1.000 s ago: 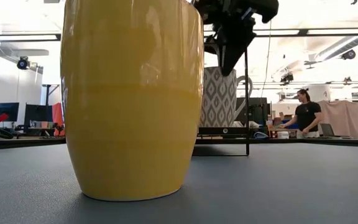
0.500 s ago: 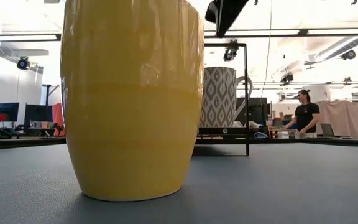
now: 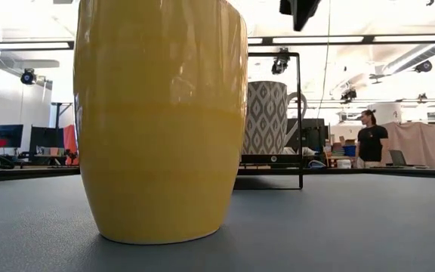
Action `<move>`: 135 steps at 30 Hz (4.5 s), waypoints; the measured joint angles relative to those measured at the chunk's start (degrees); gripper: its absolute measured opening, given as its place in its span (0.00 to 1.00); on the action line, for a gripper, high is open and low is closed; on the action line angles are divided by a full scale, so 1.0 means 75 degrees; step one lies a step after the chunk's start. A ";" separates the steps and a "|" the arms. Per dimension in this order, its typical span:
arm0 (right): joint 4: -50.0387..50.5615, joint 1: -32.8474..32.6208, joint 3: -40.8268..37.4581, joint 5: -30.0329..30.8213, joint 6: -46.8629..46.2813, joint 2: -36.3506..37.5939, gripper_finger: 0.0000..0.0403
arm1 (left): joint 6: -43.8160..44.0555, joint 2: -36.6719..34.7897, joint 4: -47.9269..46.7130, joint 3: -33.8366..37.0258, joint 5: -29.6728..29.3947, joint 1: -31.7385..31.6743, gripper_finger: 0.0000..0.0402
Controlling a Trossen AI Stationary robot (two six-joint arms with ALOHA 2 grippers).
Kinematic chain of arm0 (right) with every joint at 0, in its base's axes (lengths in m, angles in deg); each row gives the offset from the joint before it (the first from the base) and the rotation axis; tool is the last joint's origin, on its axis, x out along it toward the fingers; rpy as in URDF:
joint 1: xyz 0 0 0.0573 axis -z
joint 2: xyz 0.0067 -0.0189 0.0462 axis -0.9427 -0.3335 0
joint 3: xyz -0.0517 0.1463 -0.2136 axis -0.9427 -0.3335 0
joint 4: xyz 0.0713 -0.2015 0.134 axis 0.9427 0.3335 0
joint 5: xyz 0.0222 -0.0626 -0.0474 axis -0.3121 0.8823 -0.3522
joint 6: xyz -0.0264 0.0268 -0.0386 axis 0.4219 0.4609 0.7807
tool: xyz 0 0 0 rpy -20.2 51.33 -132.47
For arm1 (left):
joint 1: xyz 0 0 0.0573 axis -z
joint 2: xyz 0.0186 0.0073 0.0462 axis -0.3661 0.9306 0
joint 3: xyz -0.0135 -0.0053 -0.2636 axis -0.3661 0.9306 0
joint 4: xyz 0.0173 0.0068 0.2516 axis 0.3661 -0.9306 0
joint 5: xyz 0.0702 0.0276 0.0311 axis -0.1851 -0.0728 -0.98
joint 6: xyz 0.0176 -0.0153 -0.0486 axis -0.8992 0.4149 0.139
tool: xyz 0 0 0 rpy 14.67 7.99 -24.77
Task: Place coffee mugs
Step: Put the yellow mug on the shelf
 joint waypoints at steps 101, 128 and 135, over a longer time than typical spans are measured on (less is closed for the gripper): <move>-0.1427 -0.0660 -0.4620 0.2029 -0.2893 0.3502 0.15 | 0.1160 -0.0034 -0.3007 0.0871 -0.1384 -0.2195 0.03; -0.3720 -0.0660 -0.7749 0.1831 -0.1941 0.4249 0.15 | -0.1329 0.0173 -0.4063 -0.0548 -0.1204 -0.1959 0.31; -0.3849 -0.0660 -0.8069 0.1857 -0.2010 0.4246 0.15 | -0.2738 0.0176 -0.4890 -0.0596 -0.1216 -0.1944 0.31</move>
